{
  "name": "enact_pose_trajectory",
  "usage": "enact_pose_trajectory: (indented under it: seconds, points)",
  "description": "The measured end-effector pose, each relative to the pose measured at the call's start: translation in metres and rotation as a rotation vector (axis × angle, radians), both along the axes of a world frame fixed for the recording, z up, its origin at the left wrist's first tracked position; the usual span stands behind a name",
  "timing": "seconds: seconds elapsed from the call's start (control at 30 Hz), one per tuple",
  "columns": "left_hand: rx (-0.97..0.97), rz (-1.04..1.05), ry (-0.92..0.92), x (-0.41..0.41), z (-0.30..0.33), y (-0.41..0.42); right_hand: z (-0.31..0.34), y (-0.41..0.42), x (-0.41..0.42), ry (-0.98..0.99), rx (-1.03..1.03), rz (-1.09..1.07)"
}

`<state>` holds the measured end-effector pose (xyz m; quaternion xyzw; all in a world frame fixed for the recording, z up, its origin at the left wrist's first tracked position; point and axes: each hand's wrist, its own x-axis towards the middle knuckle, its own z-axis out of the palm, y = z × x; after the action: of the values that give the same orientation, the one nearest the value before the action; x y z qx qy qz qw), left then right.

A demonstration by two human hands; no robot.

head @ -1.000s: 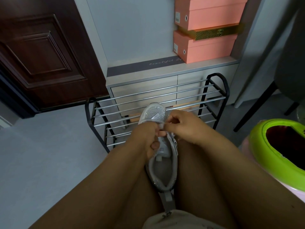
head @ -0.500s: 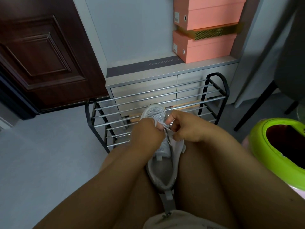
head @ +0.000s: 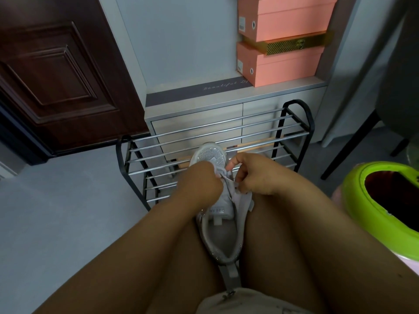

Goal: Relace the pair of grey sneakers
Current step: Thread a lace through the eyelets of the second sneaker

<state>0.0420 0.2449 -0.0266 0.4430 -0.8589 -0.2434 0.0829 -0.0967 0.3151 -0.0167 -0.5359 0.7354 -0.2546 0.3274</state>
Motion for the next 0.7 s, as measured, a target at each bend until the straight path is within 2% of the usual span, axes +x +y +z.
enact_pose_trajectory:
  seconds: [0.1, 0.23, 0.33, 0.43, 0.53, 0.7]
  points:
    - [0.221, -0.005, -0.020, 0.008, 0.018, 0.003, 0.001, 0.000, 0.001, 0.011, 0.005, -0.008]
    - [0.324, -0.114, -0.096, 0.029, 0.040, 0.012, 0.004, 0.001, 0.002, 0.013, -0.003, -0.022]
    - [0.581, -0.199, 0.025, 0.049, 0.052, 0.021, 0.003, 0.002, 0.001, 0.033, -0.015, -0.017]
    - [0.836, -0.126, 0.198, 0.059, 0.051, 0.030, 0.003, 0.003, 0.003, 0.033, -0.037, -0.014]
    - [0.941, -0.009, 0.334, 0.056, 0.047, 0.033, 0.001, 0.005, 0.009, 0.104, -0.160, 0.023]
    - [1.013, -0.064, 0.417, 0.056, 0.045, 0.030, 0.001, 0.004, 0.014, 0.227, -0.393, 0.227]
